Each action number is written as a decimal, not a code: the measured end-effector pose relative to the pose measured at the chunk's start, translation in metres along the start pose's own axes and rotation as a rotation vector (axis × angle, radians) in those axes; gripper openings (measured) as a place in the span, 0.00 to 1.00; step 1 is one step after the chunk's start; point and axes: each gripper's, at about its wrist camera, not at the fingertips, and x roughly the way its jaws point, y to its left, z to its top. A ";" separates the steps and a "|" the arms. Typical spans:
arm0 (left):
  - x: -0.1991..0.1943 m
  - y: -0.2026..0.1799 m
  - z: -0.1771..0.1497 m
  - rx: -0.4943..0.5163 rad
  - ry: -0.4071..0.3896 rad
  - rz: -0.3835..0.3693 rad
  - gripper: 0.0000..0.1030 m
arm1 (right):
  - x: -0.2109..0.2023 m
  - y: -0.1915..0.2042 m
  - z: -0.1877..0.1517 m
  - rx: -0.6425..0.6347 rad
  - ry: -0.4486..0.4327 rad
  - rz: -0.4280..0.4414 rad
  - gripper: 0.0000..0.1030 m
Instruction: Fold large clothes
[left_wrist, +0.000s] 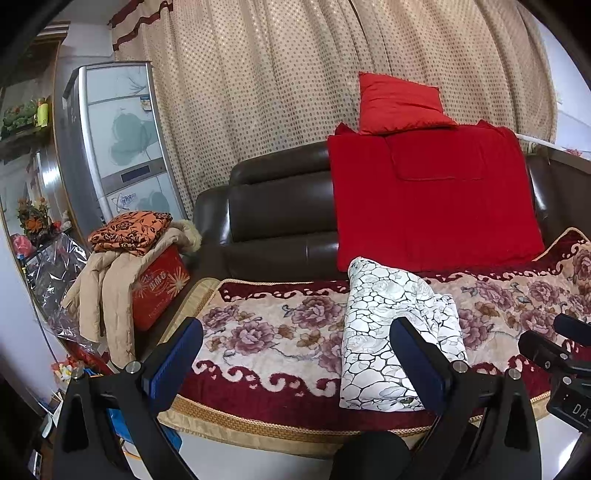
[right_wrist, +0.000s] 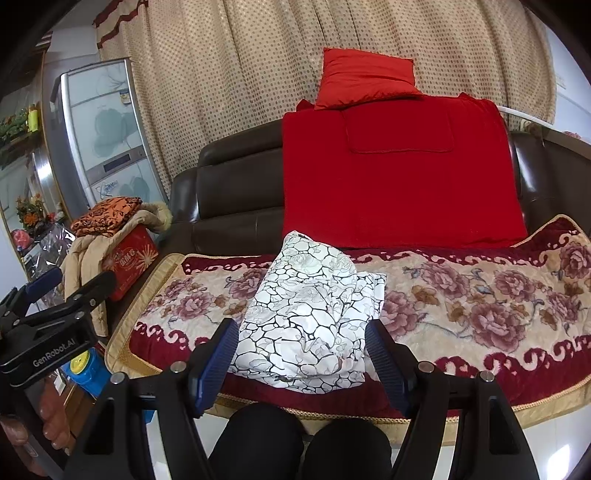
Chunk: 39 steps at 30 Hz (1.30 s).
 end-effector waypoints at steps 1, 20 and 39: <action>-0.001 0.001 0.000 -0.003 -0.003 -0.001 0.98 | -0.001 0.001 0.000 -0.002 0.000 0.001 0.73; -0.026 0.013 -0.002 -0.022 -0.044 -0.011 0.98 | -0.023 0.011 -0.001 -0.004 -0.026 -0.017 0.73; -0.037 0.024 0.000 -0.033 -0.067 0.010 0.98 | -0.033 0.016 0.005 -0.017 -0.034 -0.038 0.73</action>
